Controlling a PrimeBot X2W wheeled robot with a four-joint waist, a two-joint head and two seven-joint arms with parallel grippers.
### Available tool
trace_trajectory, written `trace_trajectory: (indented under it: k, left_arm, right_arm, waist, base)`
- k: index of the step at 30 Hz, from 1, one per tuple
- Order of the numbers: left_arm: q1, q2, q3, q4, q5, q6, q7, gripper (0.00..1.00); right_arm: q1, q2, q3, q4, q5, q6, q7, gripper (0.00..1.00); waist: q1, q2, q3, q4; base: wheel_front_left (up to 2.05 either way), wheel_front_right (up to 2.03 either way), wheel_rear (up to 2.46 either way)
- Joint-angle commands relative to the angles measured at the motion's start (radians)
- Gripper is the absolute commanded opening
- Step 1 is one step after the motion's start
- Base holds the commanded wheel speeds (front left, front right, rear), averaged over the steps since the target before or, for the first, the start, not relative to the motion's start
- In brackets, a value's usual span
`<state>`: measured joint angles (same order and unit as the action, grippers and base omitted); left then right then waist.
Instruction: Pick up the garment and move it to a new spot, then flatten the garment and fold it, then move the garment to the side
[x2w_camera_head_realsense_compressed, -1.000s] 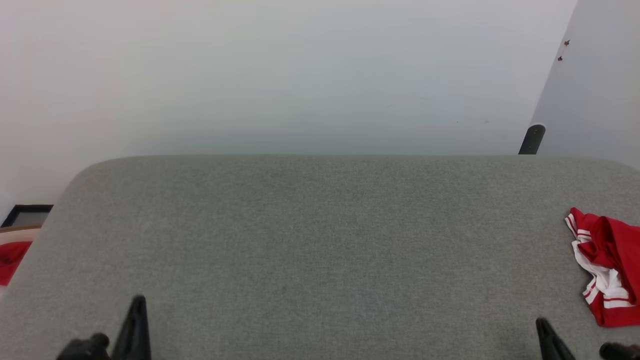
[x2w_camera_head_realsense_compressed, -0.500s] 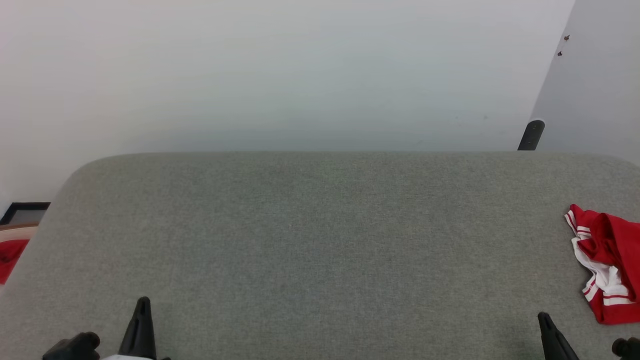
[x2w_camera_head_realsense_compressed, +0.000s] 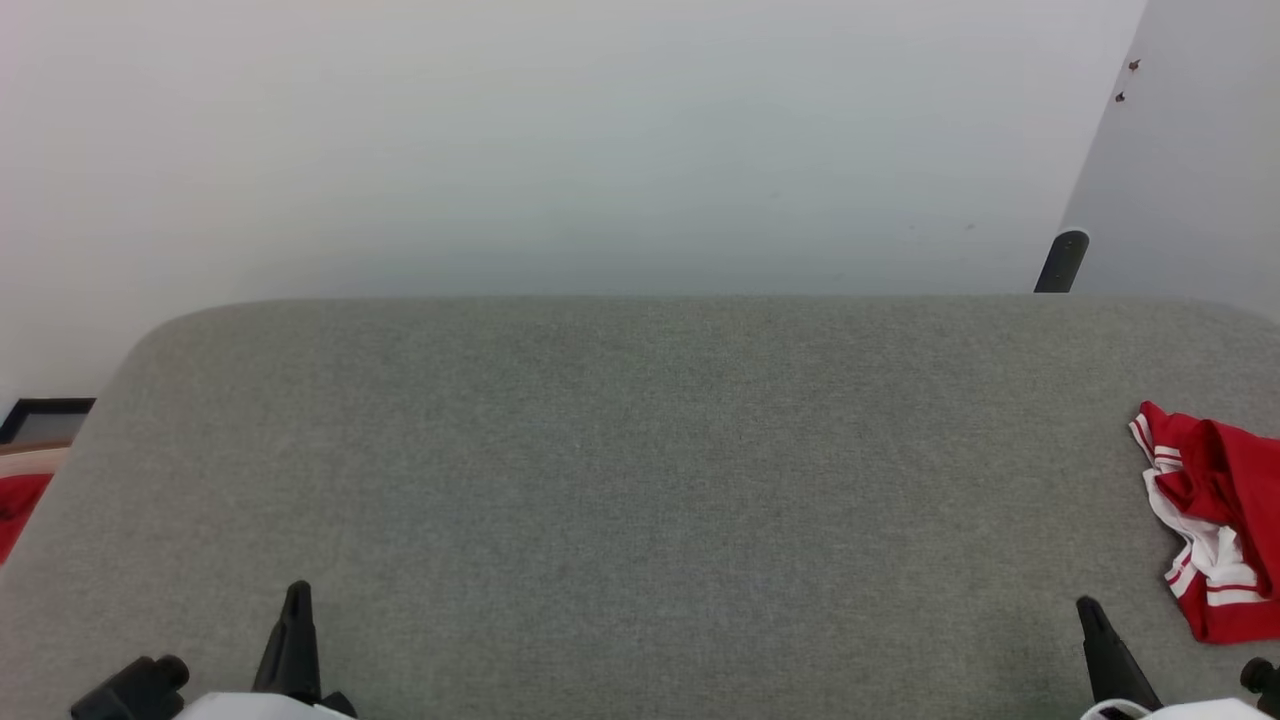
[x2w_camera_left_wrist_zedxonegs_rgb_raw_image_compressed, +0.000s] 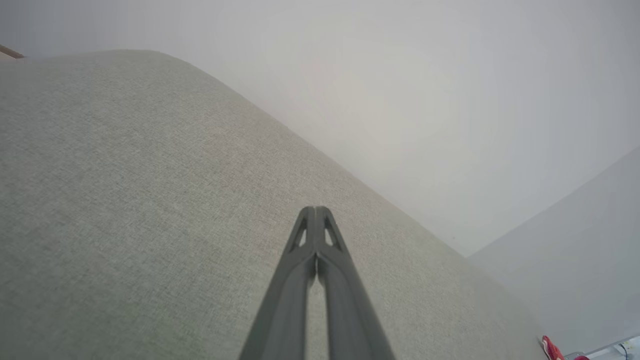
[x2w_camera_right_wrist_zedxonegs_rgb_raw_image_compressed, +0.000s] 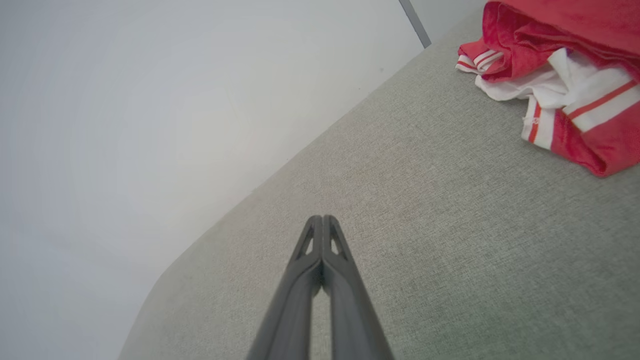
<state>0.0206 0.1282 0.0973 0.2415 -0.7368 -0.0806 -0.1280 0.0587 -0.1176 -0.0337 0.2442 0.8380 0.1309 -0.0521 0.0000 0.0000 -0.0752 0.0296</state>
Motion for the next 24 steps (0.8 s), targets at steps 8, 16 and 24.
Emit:
trace_trajectory:
  k: [8, 16, 24]
  left_arm:
    - [-0.041, -0.005, 0.006, -0.012, -0.129, -0.012, 0.034, 0.0]
    - [-0.054, -0.014, 0.007, -0.01, -0.225, -0.017, 0.061, 0.0]
    - [-0.065, -0.023, 0.009, -0.009, -0.314, -0.022, 0.086, 0.0]
  right_arm:
    - [-0.048, 0.007, -0.018, -0.012, 0.116, 0.0, 0.022, 0.0]
    - [-0.064, 0.015, -0.026, -0.011, 0.201, 0.0, 0.041, 0.0]
    - [-0.081, 0.022, -0.034, -0.01, 0.278, 0.0, 0.059, 0.0]
  waist:
    - [0.0, 0.0, 0.007, -0.003]
    - [0.0, 0.0, 0.014, -0.005]
    - [0.0, 0.0, 0.02, -0.008]
  base:
    - [0.0, 0.0, 0.0]
    - [0.0, 0.0, 0.0]
    - [0.0, 0.0, 0.0]
